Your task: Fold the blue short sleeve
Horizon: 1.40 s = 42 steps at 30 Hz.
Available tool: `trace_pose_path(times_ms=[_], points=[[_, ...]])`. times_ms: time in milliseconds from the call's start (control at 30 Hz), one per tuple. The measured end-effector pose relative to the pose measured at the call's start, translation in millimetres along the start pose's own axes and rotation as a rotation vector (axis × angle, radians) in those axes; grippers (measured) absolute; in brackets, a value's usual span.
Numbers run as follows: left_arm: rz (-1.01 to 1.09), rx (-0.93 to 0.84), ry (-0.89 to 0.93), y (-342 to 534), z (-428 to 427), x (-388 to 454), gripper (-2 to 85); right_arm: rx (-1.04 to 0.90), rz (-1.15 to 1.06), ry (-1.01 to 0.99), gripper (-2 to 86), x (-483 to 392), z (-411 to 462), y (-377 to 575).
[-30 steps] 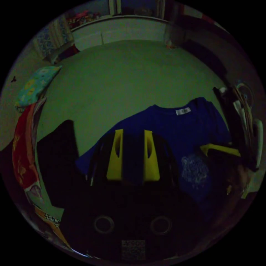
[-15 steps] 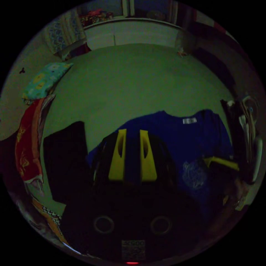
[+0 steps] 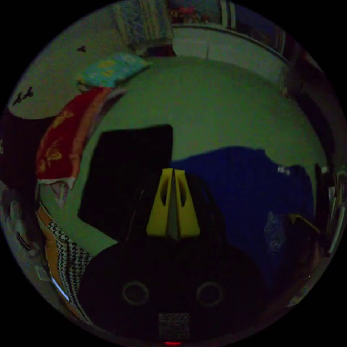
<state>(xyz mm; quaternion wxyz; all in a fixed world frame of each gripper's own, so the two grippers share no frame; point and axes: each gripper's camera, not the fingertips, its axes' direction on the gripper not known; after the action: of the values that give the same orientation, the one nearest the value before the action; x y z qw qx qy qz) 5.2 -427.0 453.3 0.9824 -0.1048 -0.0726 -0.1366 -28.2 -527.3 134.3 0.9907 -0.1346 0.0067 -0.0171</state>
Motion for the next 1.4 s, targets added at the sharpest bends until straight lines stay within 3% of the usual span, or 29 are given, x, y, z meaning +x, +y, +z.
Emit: trace_pose_path(times_ms=[200, 400, 500, 733, 967, 1100, 1167, 1400], points=[[0.060, 0.167, 0.204, 31, -45, 64, 0.4, 0.037, 0.022, 0.072, -1.0, -5, -9, 10], [0.211, 0.097, 0.203, 39, -13, 128, -0.4, 0.129, 0.135, 0.102, -1.0, 9, -35, 26], [0.162, 0.047, 0.171, 49, 6, 131, -0.4, 0.196, 0.173, 0.082, -1.0, 10, -46, 35], [0.121, 0.005, 0.163, 66, 25, 127, -0.4, 0.162, 0.148, 0.313, -1.0, -3, -56, 48], [0.110, -0.009, 0.292, 77, 25, 141, -0.5, 0.144, 0.086, 0.590, -1.2, -13, -60, 67], [0.113, -0.013, 0.334, 84, 25, 150, -0.5, 0.015, 0.074, 0.436, -1.3, -10, -50, 72], [0.112, -0.029, 0.349, 87, 26, 152, -0.5, 0.022, 0.061, 0.455, -1.3, -10, -53, 77], [0.099, -0.053, 0.352, 103, 26, 160, -0.5, 0.266, 0.217, 0.624, -1.2, -6, -95, 107]])
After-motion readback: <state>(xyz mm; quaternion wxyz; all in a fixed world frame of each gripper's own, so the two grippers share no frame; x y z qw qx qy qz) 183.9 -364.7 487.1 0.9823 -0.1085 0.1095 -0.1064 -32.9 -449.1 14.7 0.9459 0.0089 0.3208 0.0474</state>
